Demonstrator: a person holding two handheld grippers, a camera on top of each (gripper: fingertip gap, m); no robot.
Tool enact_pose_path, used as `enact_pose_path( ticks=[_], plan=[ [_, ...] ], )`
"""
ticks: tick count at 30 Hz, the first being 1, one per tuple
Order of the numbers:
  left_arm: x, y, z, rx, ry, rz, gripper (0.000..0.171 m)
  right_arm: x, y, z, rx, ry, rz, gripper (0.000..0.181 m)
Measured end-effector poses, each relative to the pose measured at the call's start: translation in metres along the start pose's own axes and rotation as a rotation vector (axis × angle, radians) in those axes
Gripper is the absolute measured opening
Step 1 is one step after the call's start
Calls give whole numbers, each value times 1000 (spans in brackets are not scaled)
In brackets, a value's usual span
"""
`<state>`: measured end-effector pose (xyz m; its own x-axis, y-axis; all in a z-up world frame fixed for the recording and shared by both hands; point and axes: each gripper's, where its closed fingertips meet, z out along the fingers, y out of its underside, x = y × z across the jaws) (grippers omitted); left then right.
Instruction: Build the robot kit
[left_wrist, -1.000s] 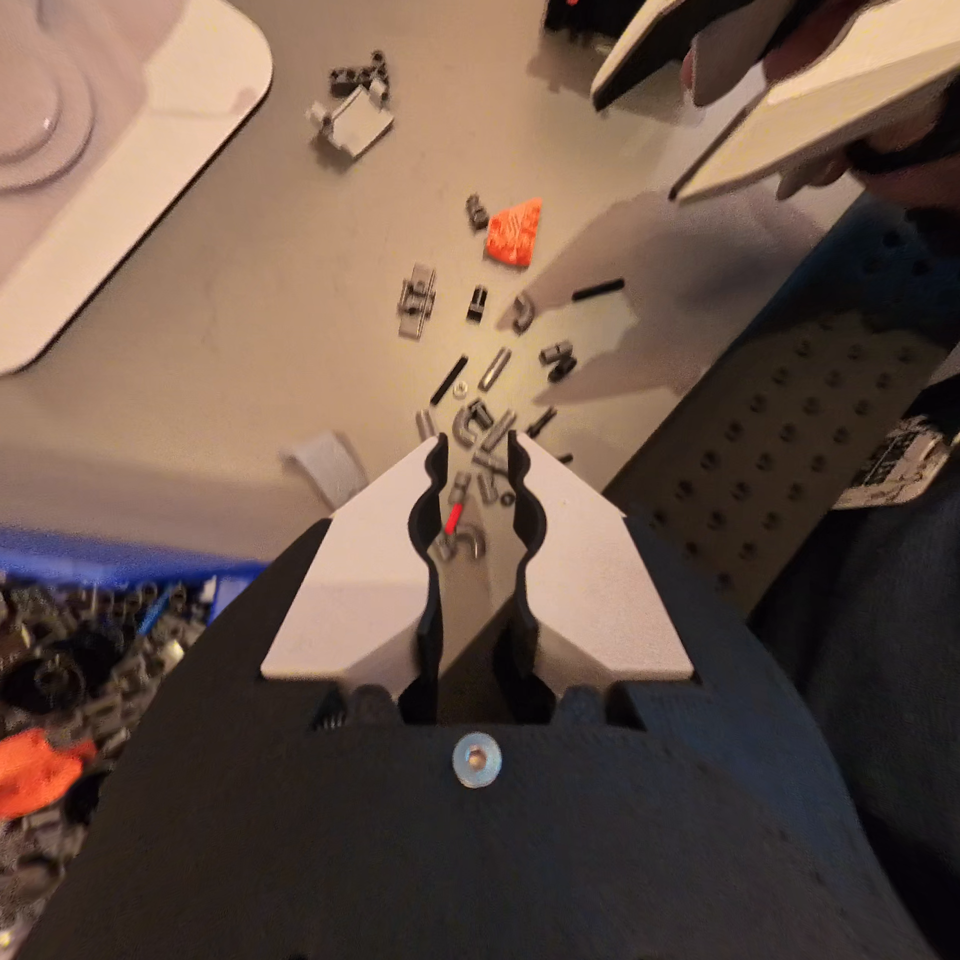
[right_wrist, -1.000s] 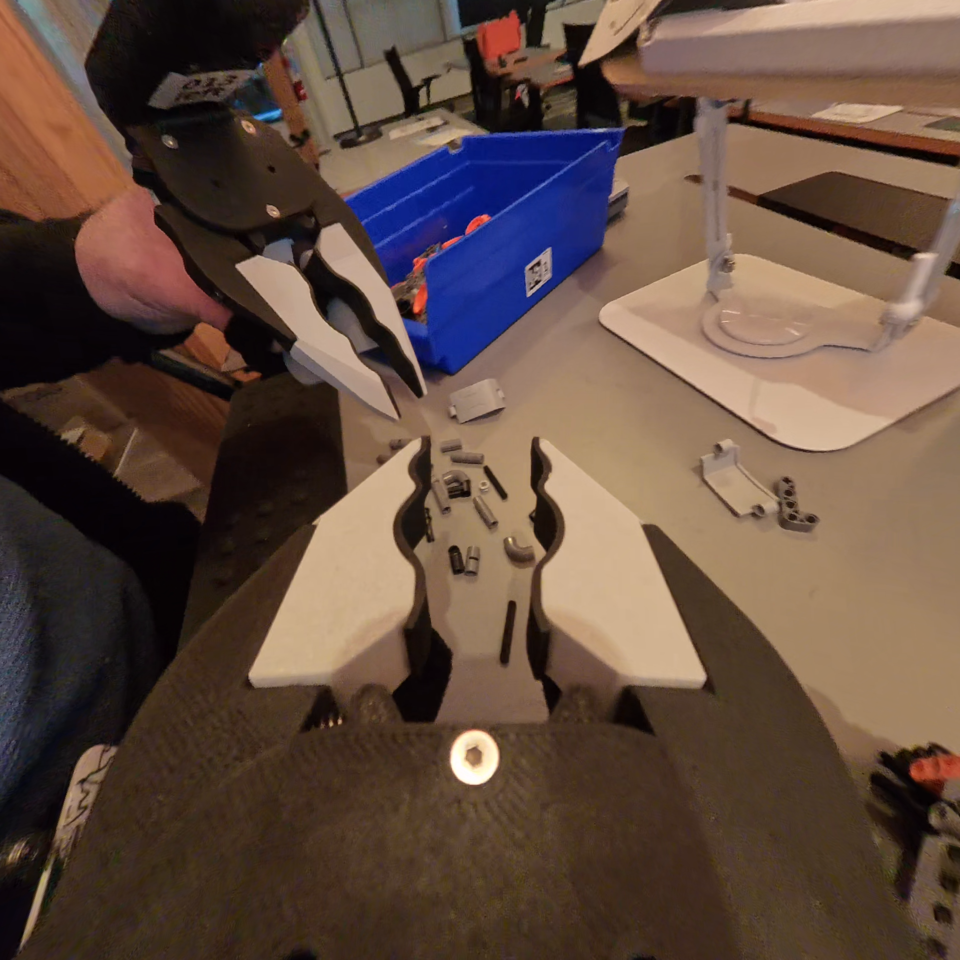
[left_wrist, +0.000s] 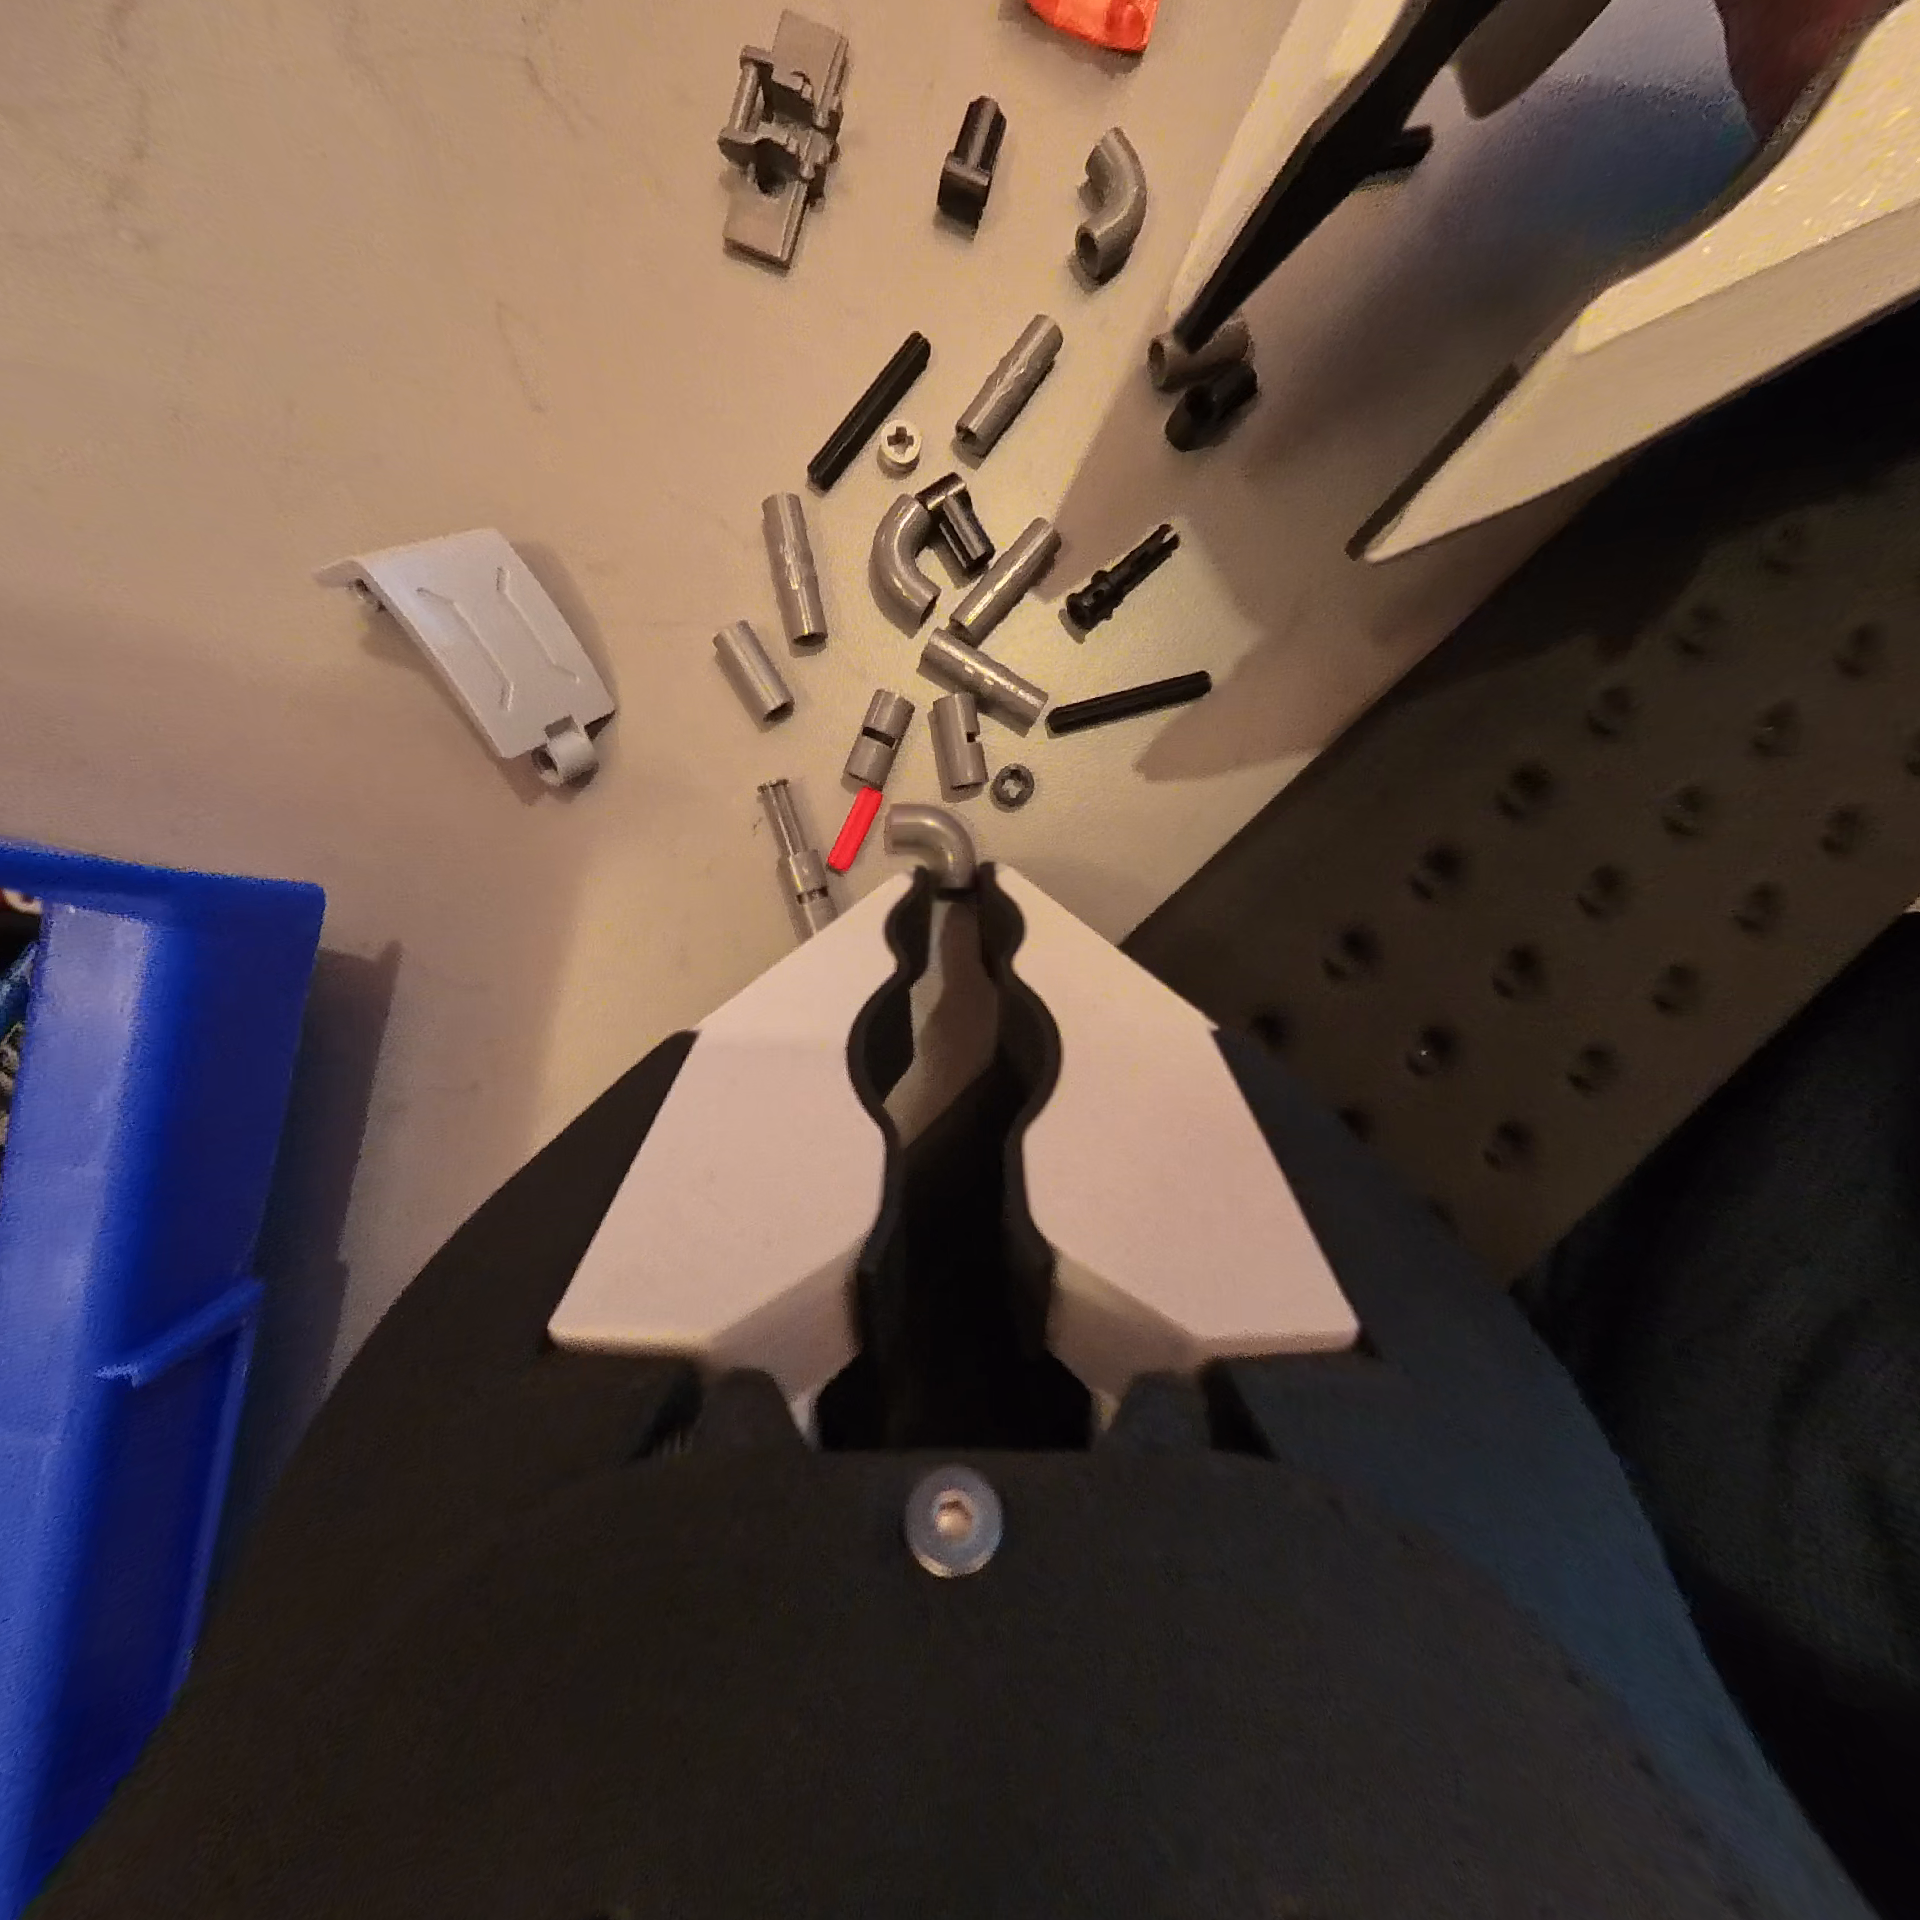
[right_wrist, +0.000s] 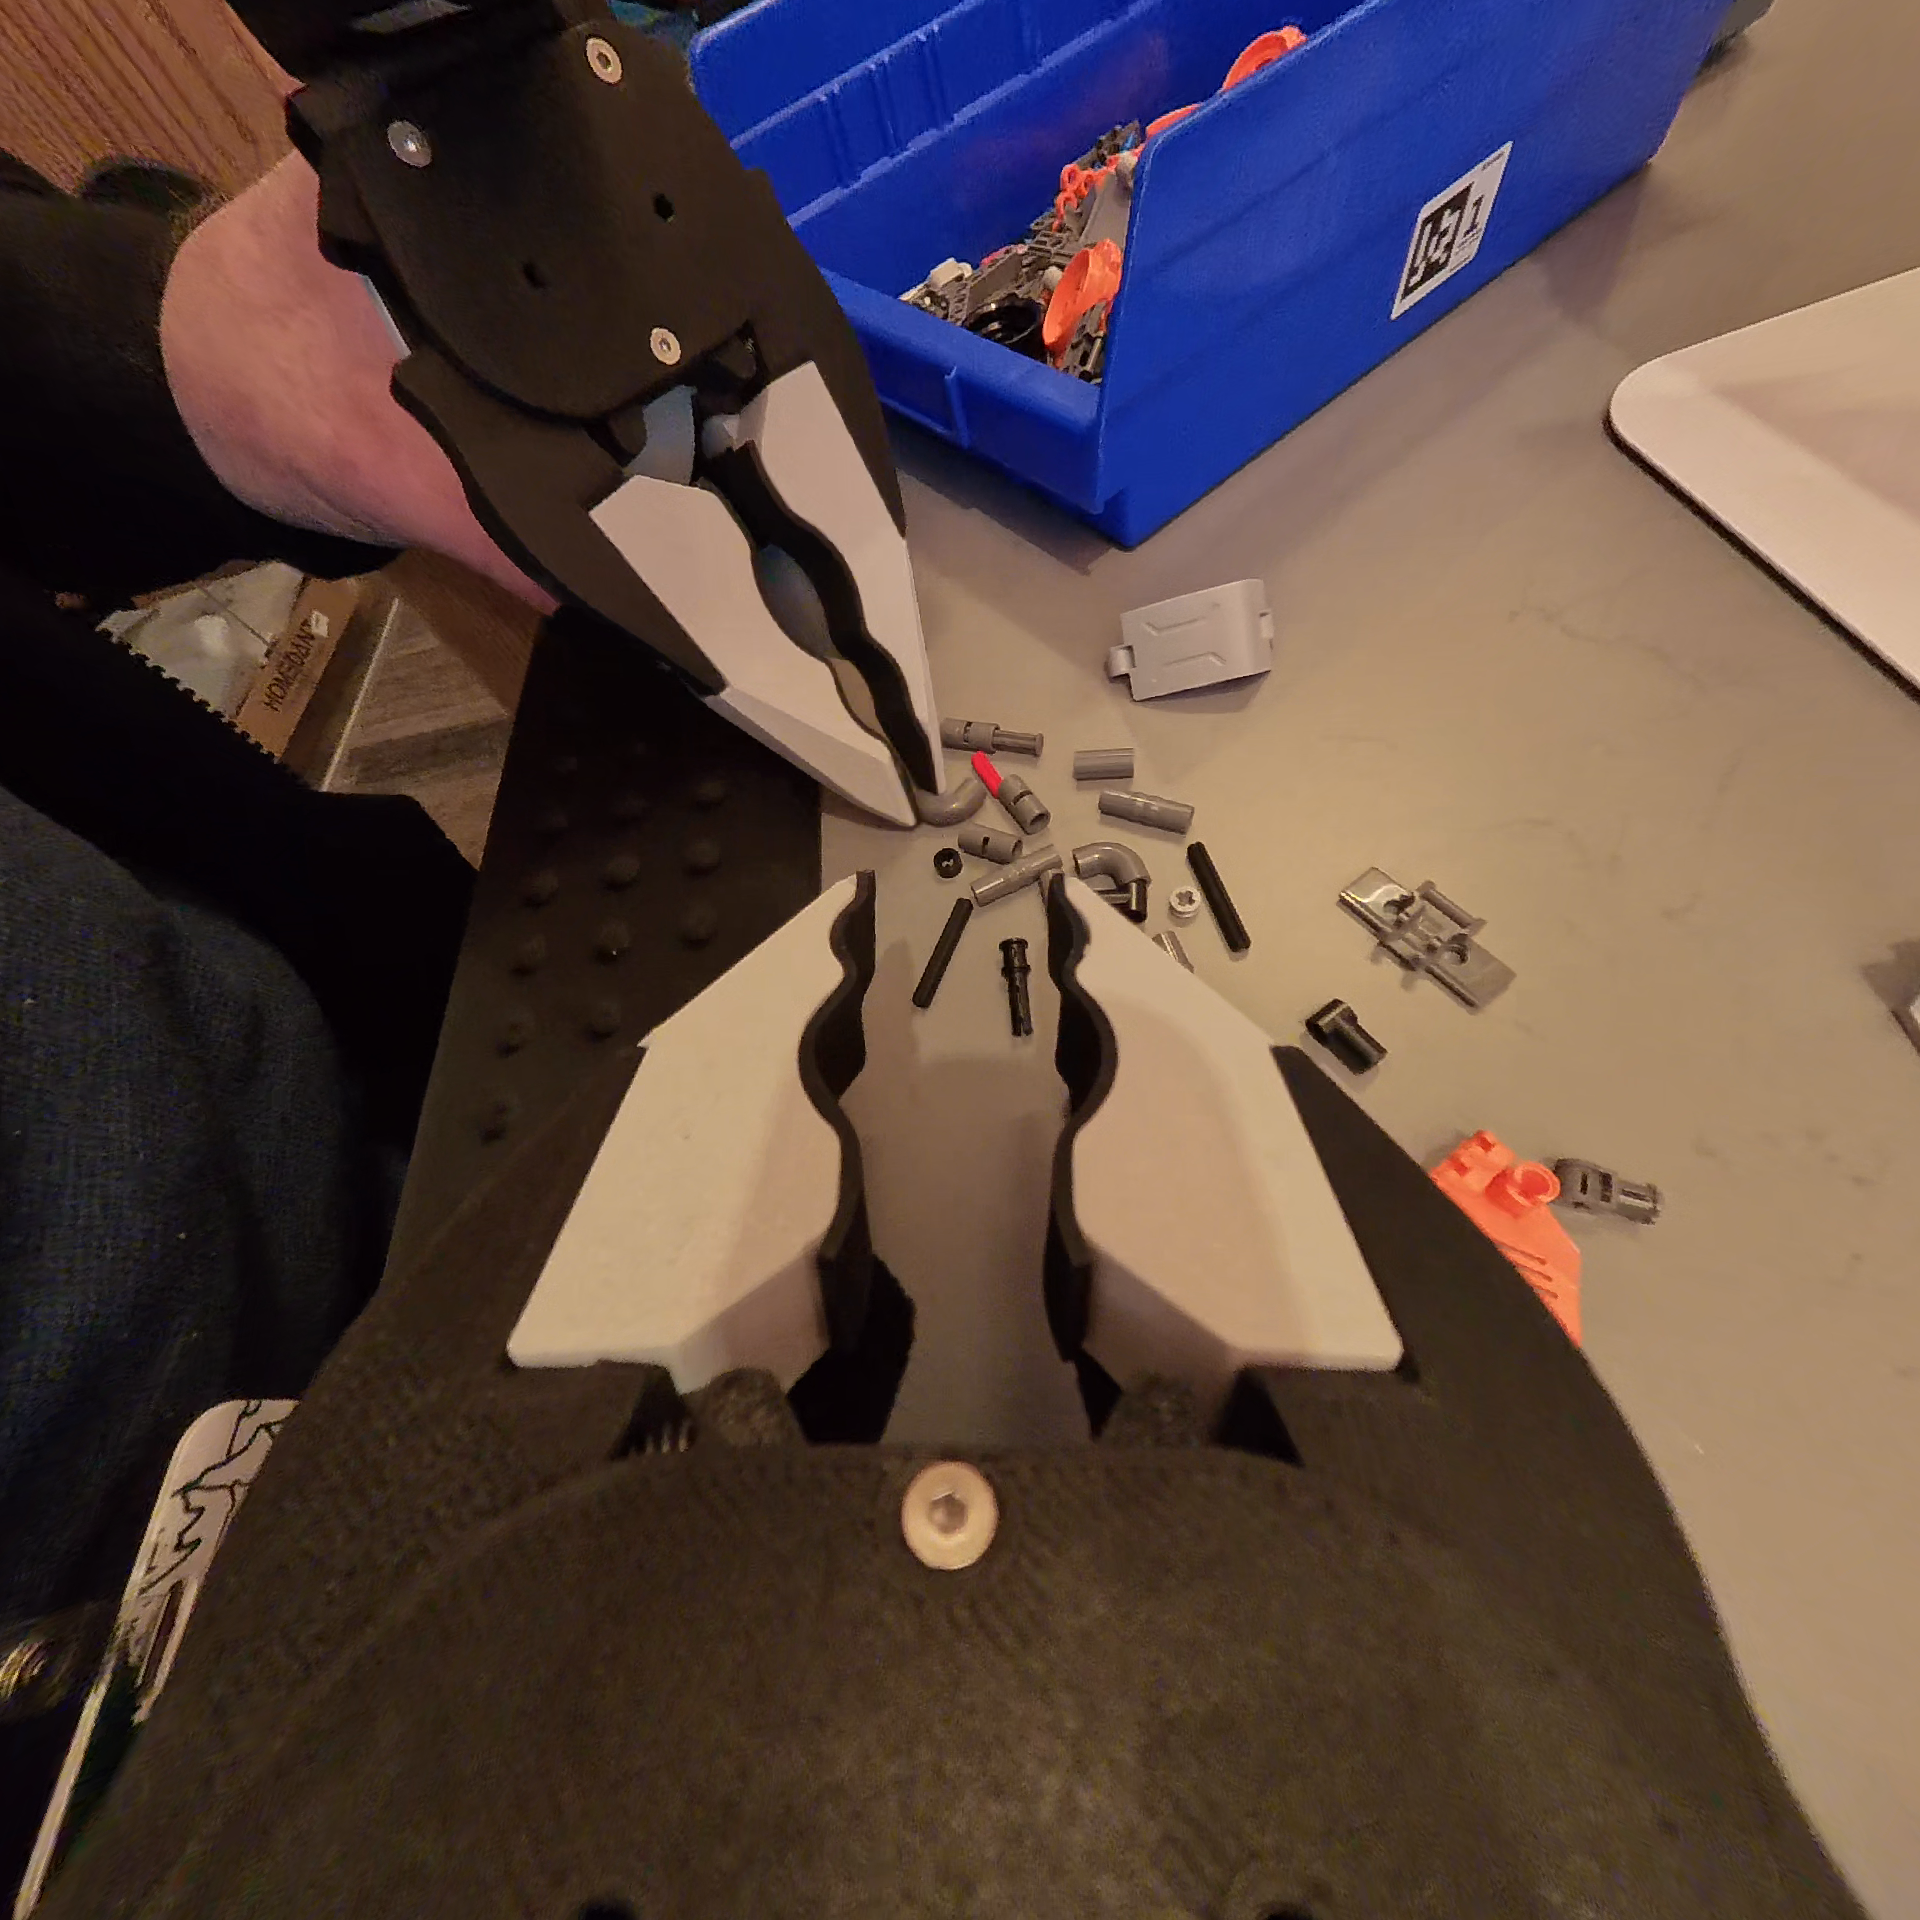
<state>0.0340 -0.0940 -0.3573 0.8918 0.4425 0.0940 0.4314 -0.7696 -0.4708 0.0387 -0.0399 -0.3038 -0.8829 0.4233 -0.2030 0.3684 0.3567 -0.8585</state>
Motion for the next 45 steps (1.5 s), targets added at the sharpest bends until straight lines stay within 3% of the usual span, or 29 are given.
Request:
enact_pose_path(
  ticks=[5, 10, 20, 27, 40, 45],
  plan=[
    [0, -5, -2, 31, 14, -8, 5, 3, -4, 0, 4, 2, 2, 30],
    [17, -18, -13, 107, 97, 114, 5, 5, -9, -7, 21, -3, 26, 31],
    [32, -8, 3, 5, 185, 352, 5, 1, 6, -24, 19, 27, 86, 32],
    [23, -6, 6, -27, 185, 458, 9, -2, 14, -21, -24, 37, 62, 32],
    [26, -8, 5, -3, 122, 259, 21, -13, 32, 14, -177, 68, -37, 20],
    [30, -16, 11, 22, 134, 224, 16, -5, 43, 32, -280, 109, -93, 14]
  ],
)
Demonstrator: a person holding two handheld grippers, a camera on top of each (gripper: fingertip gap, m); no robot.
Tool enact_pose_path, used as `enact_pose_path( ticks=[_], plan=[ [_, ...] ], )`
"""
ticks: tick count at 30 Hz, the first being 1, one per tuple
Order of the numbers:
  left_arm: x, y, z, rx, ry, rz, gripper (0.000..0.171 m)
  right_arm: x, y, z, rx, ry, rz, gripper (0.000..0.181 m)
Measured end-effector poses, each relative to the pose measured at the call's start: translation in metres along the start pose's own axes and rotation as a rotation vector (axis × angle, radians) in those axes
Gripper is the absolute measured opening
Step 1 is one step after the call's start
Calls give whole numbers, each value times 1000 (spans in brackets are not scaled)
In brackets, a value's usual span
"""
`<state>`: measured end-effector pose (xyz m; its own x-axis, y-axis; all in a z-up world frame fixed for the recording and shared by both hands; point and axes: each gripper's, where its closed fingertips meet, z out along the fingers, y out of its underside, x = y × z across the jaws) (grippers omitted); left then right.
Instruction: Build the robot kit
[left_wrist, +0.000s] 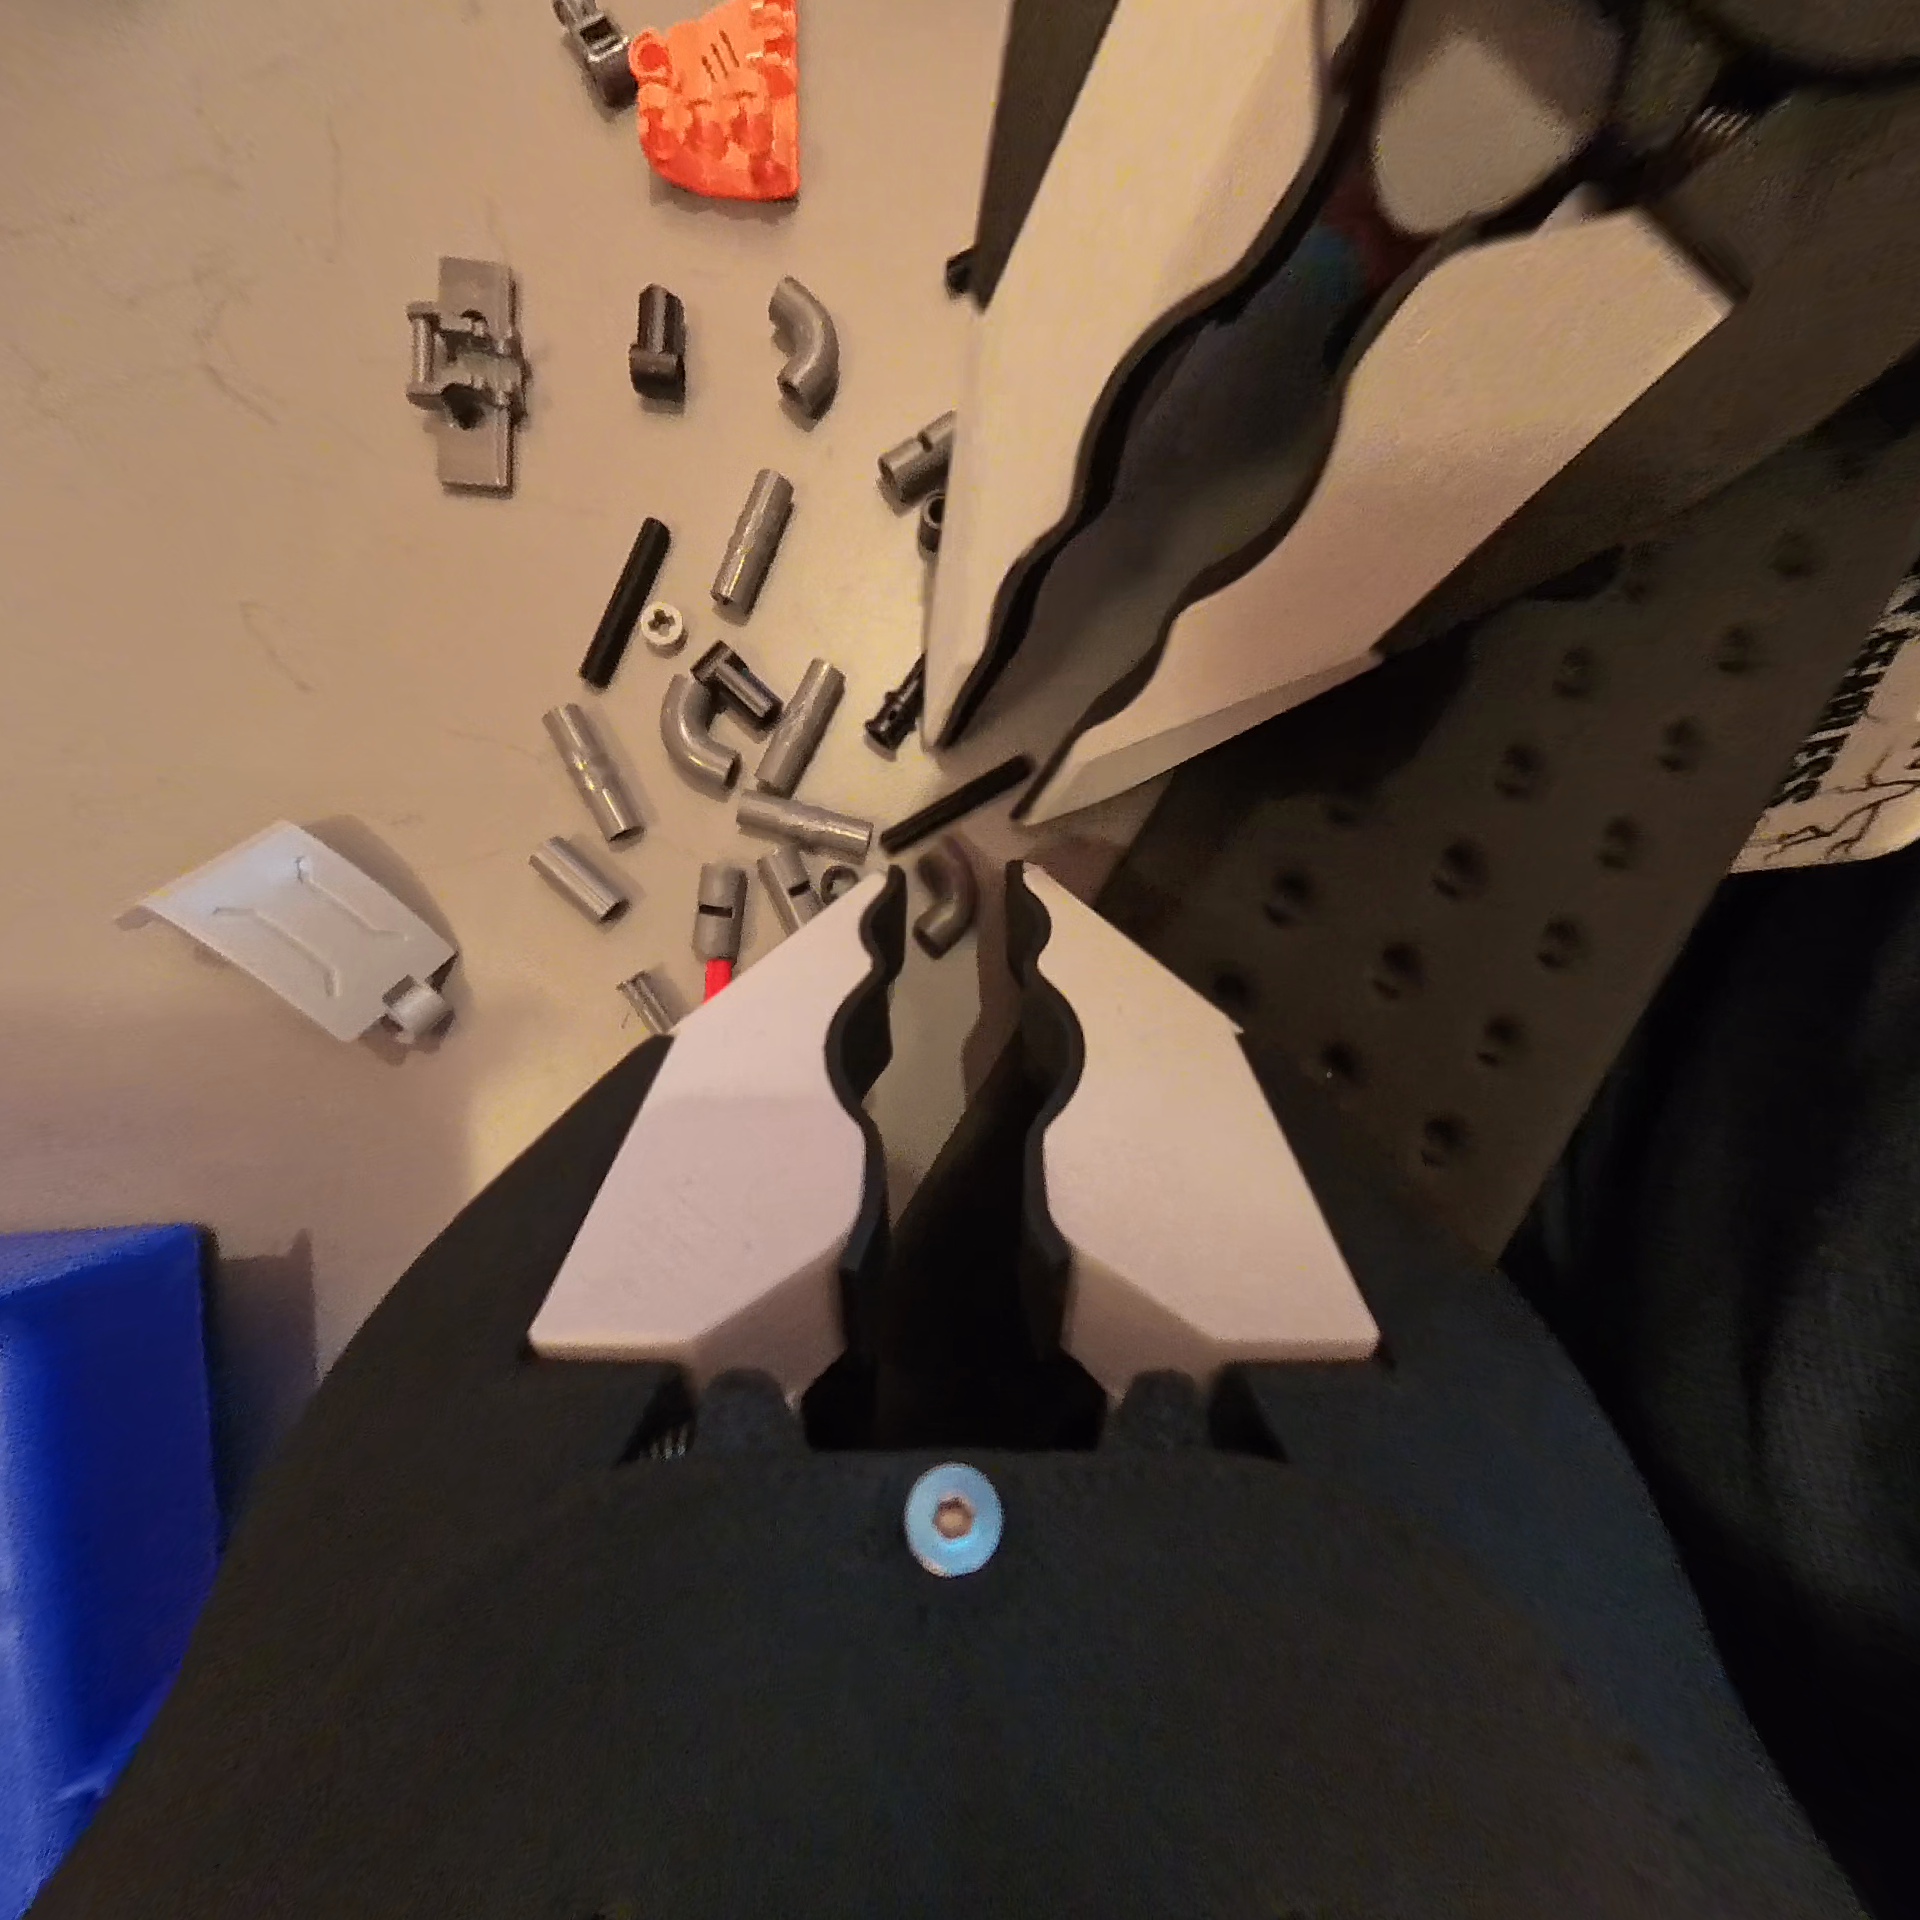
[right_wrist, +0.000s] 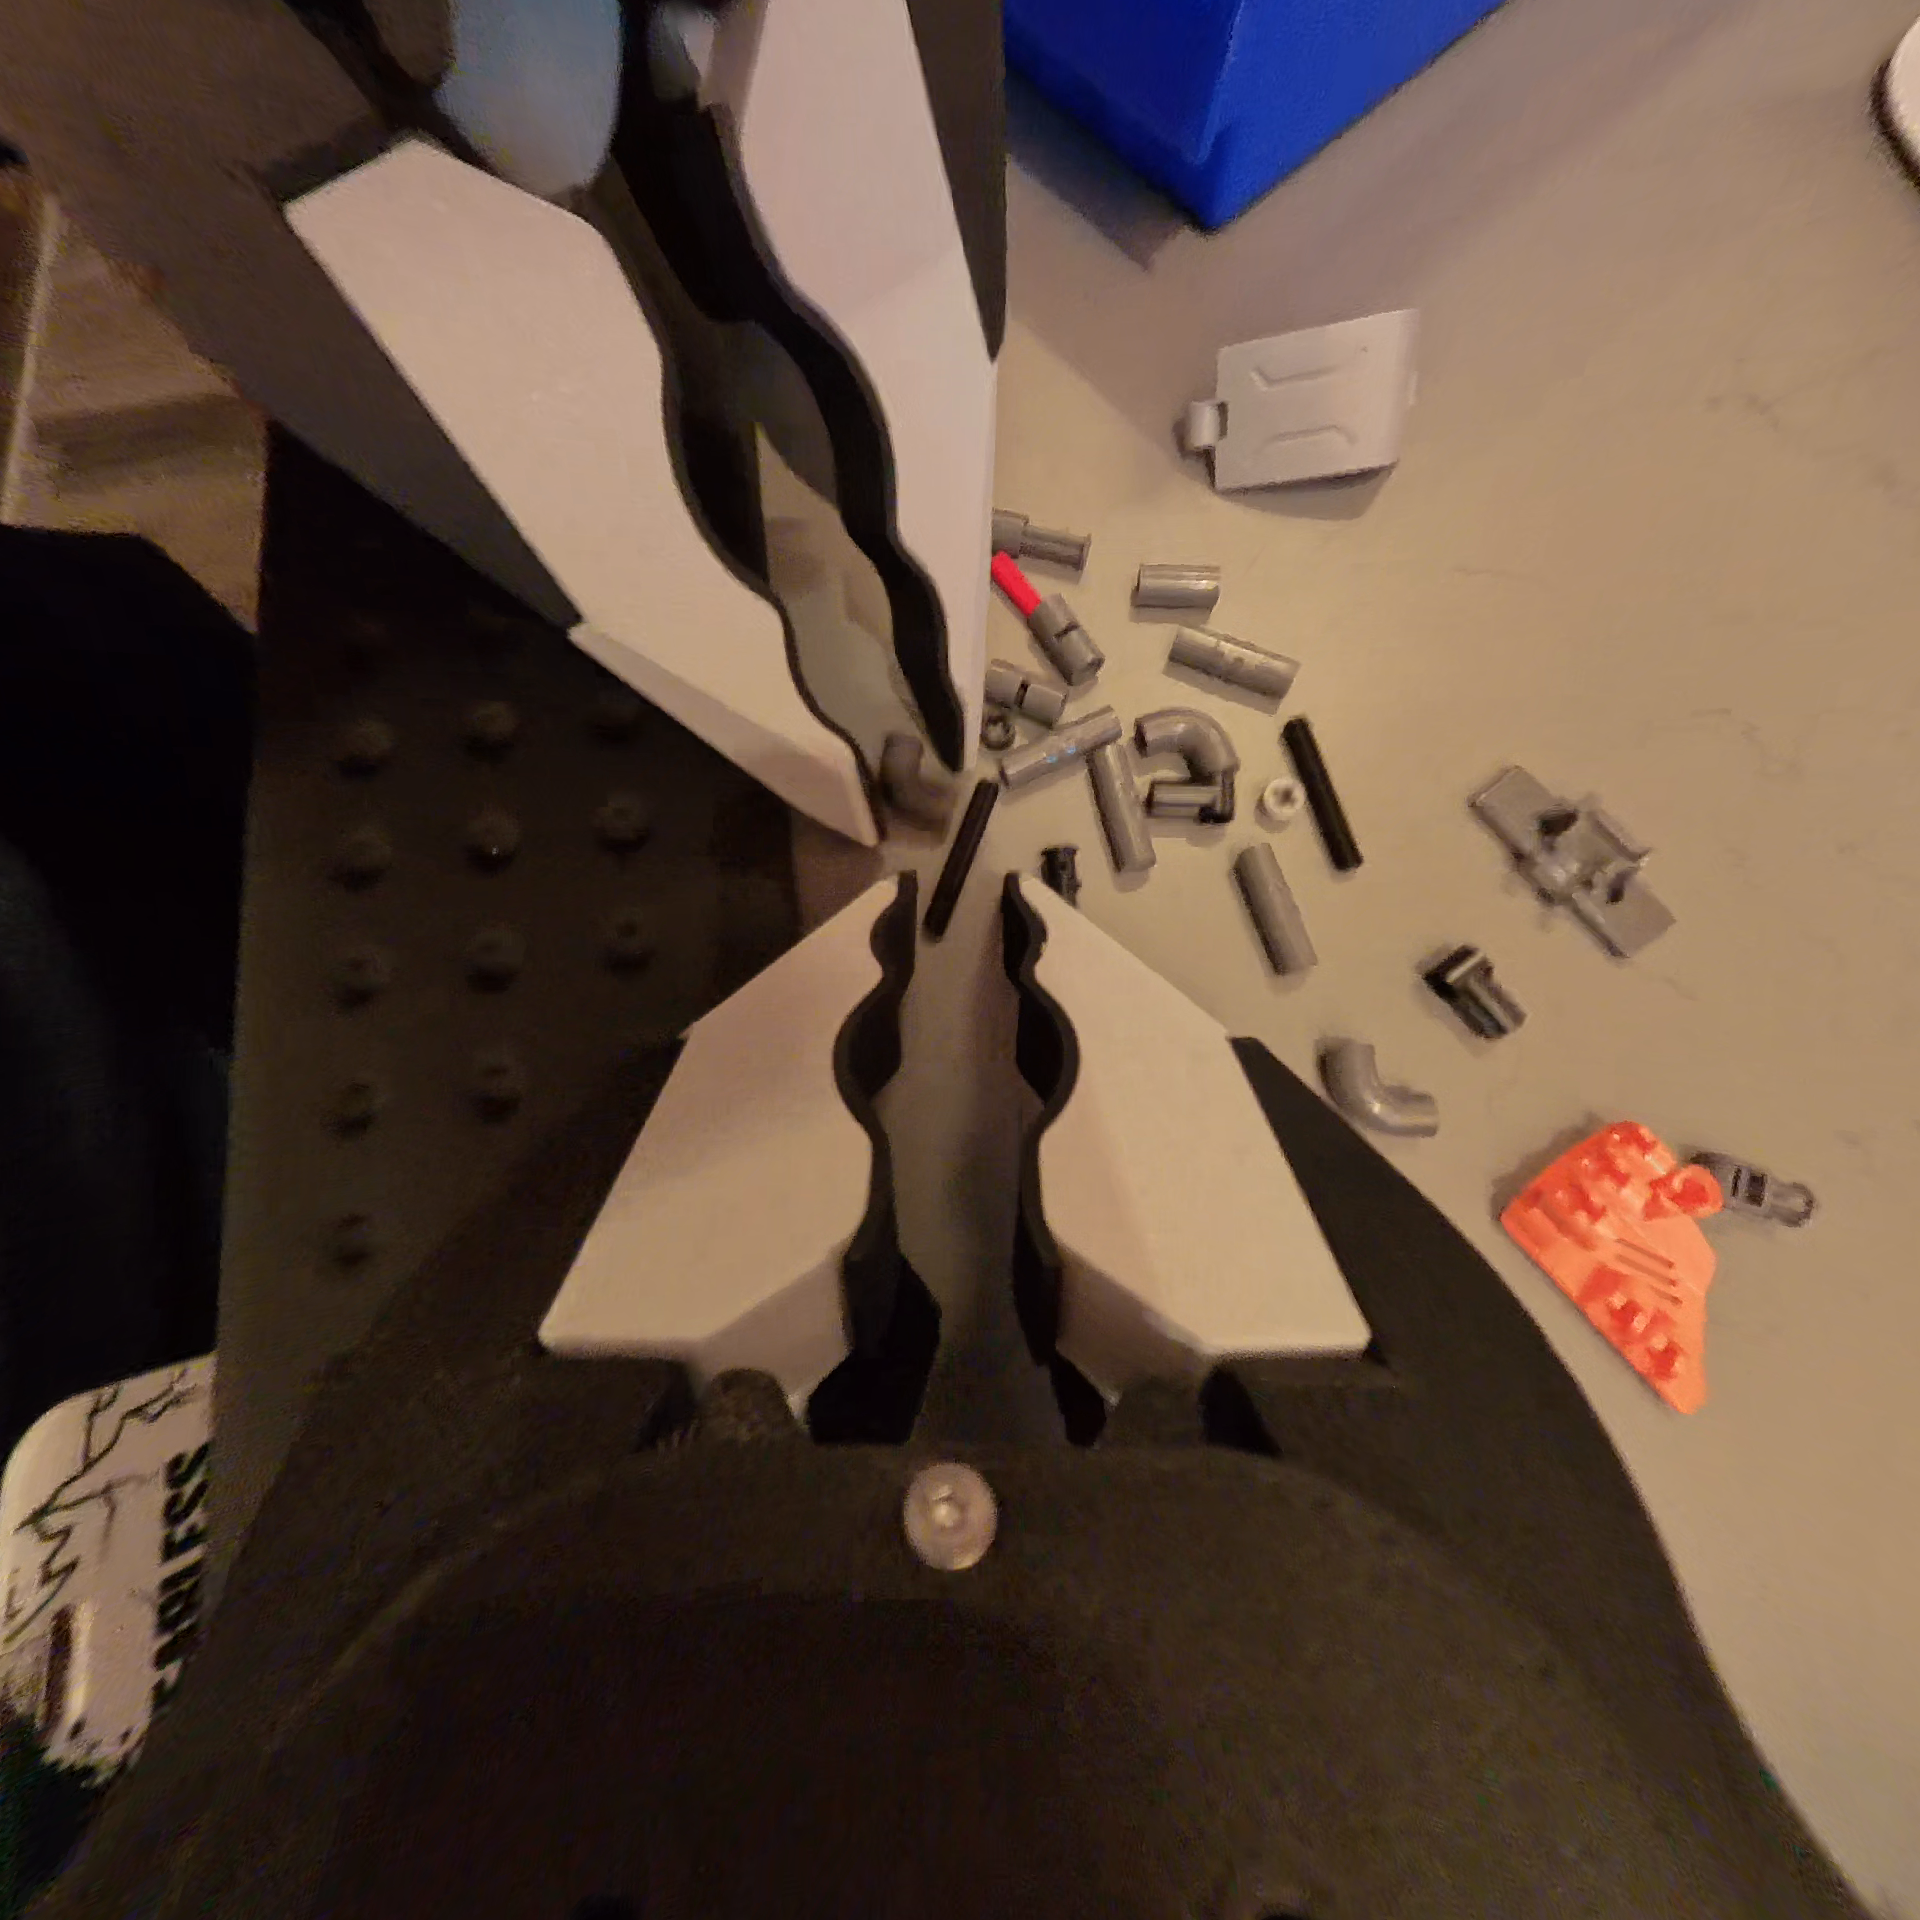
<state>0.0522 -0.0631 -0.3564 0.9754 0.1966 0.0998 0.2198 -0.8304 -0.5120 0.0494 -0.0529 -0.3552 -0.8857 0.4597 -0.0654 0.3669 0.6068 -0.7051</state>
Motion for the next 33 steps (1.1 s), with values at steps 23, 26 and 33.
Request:
enact_pose_path(
  ticks=[23, 26, 33],
  plan=[
    [-12, 10, -7, 4, -12, 106, 15, 13, -11, -17, 89, -79, -34, 0],
    [-12, 12, -8, 12, -15, 100, 15, 16, -13, -21, 101, -80, -31, 0],
    [-15, 14, -10, 16, -53, 70, 18, 21, -19, -27, 121, -70, -23, 0]
  ],
)
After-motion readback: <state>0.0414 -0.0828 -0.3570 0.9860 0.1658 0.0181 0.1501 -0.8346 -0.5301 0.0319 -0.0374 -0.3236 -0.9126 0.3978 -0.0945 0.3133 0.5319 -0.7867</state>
